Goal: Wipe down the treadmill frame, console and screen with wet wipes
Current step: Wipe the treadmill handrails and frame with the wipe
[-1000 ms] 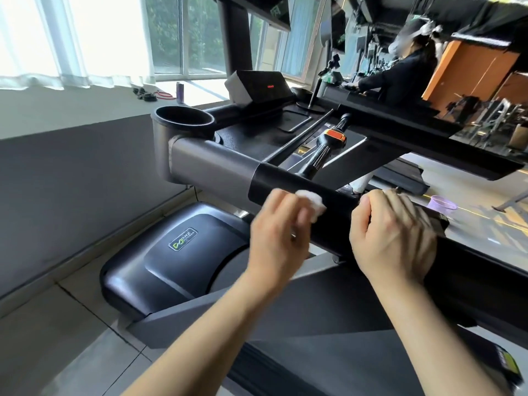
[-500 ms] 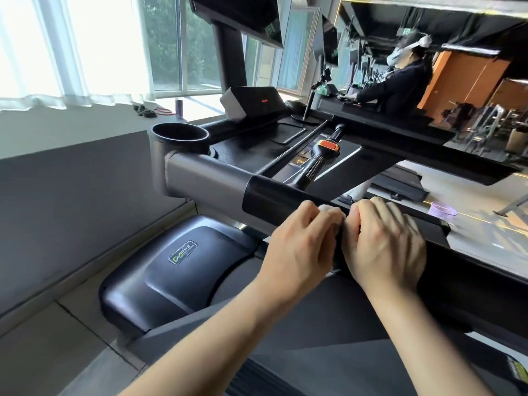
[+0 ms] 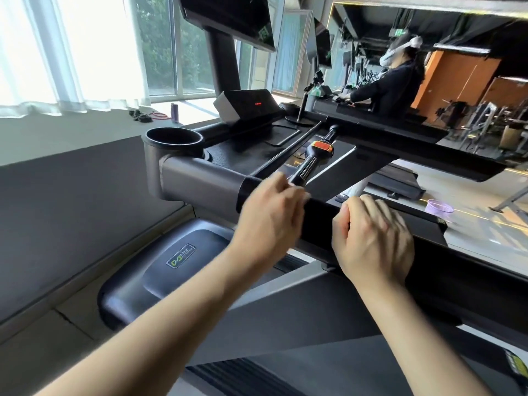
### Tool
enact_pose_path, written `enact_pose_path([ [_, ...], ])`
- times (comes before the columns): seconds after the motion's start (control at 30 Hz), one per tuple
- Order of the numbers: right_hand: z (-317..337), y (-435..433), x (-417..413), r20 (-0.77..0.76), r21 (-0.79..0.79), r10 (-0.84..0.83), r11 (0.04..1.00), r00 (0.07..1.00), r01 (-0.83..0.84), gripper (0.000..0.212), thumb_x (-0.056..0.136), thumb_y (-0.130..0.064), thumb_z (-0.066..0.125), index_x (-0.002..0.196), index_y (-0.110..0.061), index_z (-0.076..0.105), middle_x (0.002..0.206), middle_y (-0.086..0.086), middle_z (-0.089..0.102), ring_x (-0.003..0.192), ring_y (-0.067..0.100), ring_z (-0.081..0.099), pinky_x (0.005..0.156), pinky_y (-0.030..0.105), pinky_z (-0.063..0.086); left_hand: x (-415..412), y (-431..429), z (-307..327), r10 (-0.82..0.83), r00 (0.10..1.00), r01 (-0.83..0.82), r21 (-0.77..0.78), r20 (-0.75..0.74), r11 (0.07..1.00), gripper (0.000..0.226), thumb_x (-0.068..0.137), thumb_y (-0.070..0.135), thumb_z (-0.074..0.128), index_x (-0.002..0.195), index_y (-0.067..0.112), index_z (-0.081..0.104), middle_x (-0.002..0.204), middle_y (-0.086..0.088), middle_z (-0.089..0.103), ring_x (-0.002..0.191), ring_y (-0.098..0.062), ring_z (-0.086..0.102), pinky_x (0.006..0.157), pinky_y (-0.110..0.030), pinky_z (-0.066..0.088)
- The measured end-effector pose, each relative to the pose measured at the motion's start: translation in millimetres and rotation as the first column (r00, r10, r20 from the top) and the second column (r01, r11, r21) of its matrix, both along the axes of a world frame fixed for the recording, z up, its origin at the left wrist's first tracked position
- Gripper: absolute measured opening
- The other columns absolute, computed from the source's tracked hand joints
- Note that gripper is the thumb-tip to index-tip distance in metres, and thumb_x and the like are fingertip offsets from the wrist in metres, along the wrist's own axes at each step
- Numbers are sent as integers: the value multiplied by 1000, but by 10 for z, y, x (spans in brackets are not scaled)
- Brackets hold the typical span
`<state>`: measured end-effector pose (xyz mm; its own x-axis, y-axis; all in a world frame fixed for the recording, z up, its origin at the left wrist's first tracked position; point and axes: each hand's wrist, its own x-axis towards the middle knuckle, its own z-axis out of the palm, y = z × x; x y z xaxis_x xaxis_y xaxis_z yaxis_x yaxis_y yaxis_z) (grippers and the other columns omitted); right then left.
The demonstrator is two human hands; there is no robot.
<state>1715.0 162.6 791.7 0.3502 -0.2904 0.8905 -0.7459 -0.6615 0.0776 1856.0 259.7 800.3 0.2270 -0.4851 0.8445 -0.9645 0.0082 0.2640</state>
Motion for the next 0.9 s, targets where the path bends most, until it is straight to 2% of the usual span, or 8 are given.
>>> enact_pose_path([
  [0.1,-11,-13,-41,-31,11,18,1000,999,-17,22,102,-22,48,81,-16,51,79,8,55,79,35,56,70,45,39,-303,-78,-3,-162,986,159,71,37,985,22,102,19,55,88,12,70,84,-5,51,76,-24,50,67,-39,43],
  [0.17,-33,-17,-56,-29,8,25,1000,999,-25,25,104,-22,45,81,-17,51,79,8,55,78,35,56,70,45,40,-251,-58,-4,-170,984,166,82,48,983,23,103,20,54,91,11,71,85,-5,52,76,-24,51,68,-39,44],
  [0.33,-19,-21,-43,5,-3,15,1000,1000,-15,29,103,-19,40,78,-16,53,76,7,57,74,35,57,66,45,42,552,159,48,141,989,-139,31,-43,990,28,100,23,51,89,11,74,83,-6,55,73,-28,57,68,-43,49],
  [0.43,-21,-4,11,24,-5,-20,1000,1000,20,27,102,-18,42,77,-15,53,75,7,57,73,35,57,66,44,42,649,212,70,172,983,-169,53,-60,984,31,98,23,49,87,9,73,82,-8,56,72,-30,58,67,-43,48],
  [0.6,-31,-20,-38,-16,5,2,1000,1000,-2,24,102,-21,45,80,-16,52,79,7,56,77,35,57,68,45,41,-86,-23,46,-77,994,70,90,73,993,17,95,9,57,82,8,67,78,-9,55,75,-28,51,69,-43,45],
  [0.73,-33,-16,-58,-17,17,31,999,999,-30,25,104,-22,46,81,-16,54,80,7,57,79,35,58,69,45,41,-206,38,-11,-229,967,216,121,109,969,13,102,11,56,98,7,68,86,-8,55,78,-27,53,71,-43,48],
  [0.8,-16,-3,-35,9,3,12,1000,1000,-12,27,103,-20,42,79,-16,53,78,6,57,76,34,57,68,44,42,49,129,-5,-205,974,195,102,99,976,15,104,15,57,106,11,71,90,-6,59,81,-27,57,74,-42,50],
  [0.9,-9,13,5,16,12,-12,1000,1000,12,25,100,-18,41,78,-16,54,77,6,58,75,33,58,68,43,42,518,303,15,-18,998,20,35,-66,999,21,103,29,56,106,21,76,89,0,57,81,-22,59,76,-35,49],
])
